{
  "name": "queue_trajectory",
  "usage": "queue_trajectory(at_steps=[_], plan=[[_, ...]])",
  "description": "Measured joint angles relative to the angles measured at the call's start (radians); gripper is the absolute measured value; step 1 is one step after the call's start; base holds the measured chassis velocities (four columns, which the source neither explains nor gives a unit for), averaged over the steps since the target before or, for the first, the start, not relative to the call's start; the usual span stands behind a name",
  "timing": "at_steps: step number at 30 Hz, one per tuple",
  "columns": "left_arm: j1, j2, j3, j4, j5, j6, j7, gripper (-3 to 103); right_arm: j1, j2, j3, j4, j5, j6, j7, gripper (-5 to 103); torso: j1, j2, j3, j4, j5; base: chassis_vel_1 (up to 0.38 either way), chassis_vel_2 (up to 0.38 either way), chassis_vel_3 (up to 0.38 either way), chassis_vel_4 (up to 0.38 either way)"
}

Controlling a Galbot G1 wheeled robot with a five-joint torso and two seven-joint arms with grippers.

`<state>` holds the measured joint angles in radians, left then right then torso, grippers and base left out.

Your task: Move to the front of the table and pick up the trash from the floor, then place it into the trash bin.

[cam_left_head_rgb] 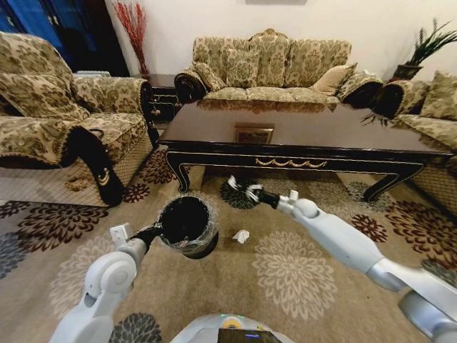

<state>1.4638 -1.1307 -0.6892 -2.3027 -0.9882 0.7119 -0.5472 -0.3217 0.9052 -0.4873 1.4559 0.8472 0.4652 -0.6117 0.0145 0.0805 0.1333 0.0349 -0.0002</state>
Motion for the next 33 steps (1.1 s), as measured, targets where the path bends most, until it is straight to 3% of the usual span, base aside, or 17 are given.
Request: queue_trajectory(at_steps=[4, 15, 18, 24, 27, 29, 30, 32, 33], plan=[[0.001, -0.001, -0.001, -0.002, 0.000, 0.000, 0.000, 3, 0.029, 0.029, -0.105, 0.072, -0.007, 0.003, 0.086, 0, 0.000, 0.000, 0.000, 0.0001, -0.0002, 0.000, 0.000, 0.000, 0.000], [0.003, -0.007, -0.009, -0.011, -0.001, 0.000, 0.000, 3, 0.059, 0.070, -0.235, 0.055, -0.072, 0.020, 0.110, -2, 0.000, 0.000, 0.000, 0.0000, -0.0001, 0.000, 0.000, 0.000, 0.000], [0.003, -0.008, -0.010, -0.011, -0.002, 0.000, 0.000, 3, 0.061, 0.072, -0.250, 0.050, -0.063, 0.029, 0.114, 5, 0.000, 0.000, 0.000, -0.0001, 0.0000, 0.000, 0.000, 0.000, 0.000], [0.002, -0.008, -0.015, -0.014, -0.003, 0.001, 0.001, 3, 0.063, 0.066, -0.250, 0.048, -0.059, 0.042, 0.100, 32, 0.000, 0.000, 0.000, -0.0001, 0.0001, 0.000, 0.000, 0.000, 0.000], [0.001, -0.008, -0.020, -0.012, -0.004, 0.001, 0.001, 3, 0.056, 0.063, -0.229, 0.048, -0.053, 0.043, 0.102, 37, 0.000, 0.000, 0.000, 0.0000, 0.0001, 0.000, 0.000, 0.000, 0.000], [-0.007, 0.001, -0.042, -0.006, -0.015, 0.002, 0.001, 3, 0.039, 0.061, -0.167, 0.028, -0.060, 0.022, 0.173, 48, 0.000, 0.000, 0.000, 0.0001, 0.0001, 0.000, 0.000, 0.000, 0.000], [-0.007, 0.001, -0.042, -0.006, -0.015, 0.002, 0.001, 3, 0.039, 0.061, -0.167, 0.028, -0.060, 0.022, 0.173, 48, 0.000, 0.000, 0.000, 0.0001, 0.0001, 0.000, 0.000, 0.000, 0.000], [-0.019, 0.019, -0.071, 0.002, -0.025, 0.004, 0.000, 3, 0.026, 0.056, -0.120, -0.004, -0.114, -0.017, 0.301, 59, 0.000, 0.000, 0.000, 0.0001, 0.0002, 0.000, 0.000, 0.000, 0.000], [-0.029, 0.034, -0.094, 0.008, -0.037, 0.006, -0.001, 3, 0.016, 0.048, -0.095, -0.026, -0.158, -0.060, 0.400, 59, 0.000, 0.000, 0.000, 0.0000, 0.0002, 0.000, 0.000, 0.000, 0.000]])
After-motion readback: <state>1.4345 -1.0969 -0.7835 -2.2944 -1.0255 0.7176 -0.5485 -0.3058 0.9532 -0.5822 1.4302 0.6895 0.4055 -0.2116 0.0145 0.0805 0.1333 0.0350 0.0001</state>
